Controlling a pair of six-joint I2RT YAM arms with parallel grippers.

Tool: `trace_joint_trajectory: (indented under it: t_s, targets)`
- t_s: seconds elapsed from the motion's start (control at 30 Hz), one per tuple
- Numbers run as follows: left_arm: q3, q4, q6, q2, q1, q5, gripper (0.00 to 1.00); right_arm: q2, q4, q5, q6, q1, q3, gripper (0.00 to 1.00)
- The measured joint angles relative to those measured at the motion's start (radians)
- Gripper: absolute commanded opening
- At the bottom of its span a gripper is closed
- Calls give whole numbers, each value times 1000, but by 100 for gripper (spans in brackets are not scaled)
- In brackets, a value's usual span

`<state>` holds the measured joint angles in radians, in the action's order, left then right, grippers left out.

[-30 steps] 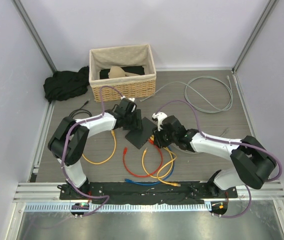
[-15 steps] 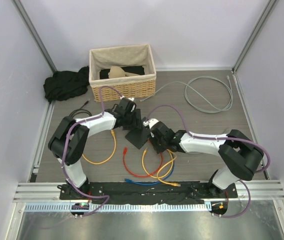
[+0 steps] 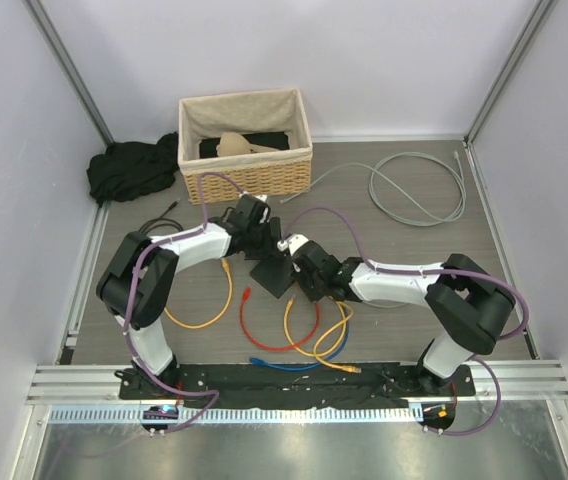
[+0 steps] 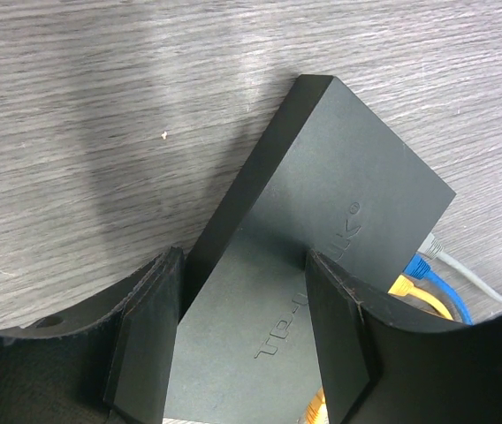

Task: Insert the plug into the switch port
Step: Insert the connector into the switch port.

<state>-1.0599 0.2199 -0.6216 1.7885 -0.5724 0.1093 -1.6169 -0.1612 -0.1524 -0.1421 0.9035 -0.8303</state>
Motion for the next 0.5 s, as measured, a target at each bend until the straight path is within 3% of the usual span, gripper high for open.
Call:
trace_joint_trajectory:
  t_s: [0.5]
  targets:
    - [30, -57, 39, -3, 12, 76, 60, -16, -135, -2, 54, 0, -91, 1]
